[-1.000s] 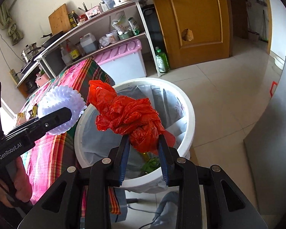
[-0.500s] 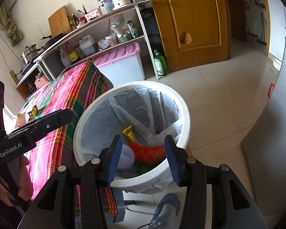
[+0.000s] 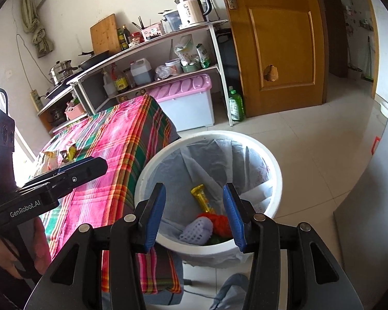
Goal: Collect trash
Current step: 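Move both tools back over the table toward the paper bag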
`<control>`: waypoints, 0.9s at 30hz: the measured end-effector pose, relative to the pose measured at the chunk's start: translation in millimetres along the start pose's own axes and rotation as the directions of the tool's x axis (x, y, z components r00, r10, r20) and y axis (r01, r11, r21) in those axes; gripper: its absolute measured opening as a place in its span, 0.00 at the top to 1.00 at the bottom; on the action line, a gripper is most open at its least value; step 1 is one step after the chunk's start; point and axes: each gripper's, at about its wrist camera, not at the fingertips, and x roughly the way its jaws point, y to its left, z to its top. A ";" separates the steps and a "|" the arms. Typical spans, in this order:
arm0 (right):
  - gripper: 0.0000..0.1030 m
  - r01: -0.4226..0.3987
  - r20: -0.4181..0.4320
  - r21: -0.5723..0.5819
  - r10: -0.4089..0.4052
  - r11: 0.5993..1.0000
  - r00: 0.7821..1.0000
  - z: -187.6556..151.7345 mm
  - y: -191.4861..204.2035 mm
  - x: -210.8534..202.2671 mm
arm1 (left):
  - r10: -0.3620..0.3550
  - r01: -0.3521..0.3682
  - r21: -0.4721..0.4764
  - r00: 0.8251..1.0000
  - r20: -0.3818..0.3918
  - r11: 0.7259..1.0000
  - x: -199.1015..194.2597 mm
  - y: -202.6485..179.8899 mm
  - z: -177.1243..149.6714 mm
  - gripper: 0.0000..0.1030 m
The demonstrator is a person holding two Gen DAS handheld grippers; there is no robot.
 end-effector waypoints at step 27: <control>0.54 -0.166 -0.068 -0.157 0.157 0.974 0.985 -6.2 106.0 17.4 | 0.268 -0.257 -0.116 0.958 0.097 0.959 -99.5 90.8 -33.8 0.52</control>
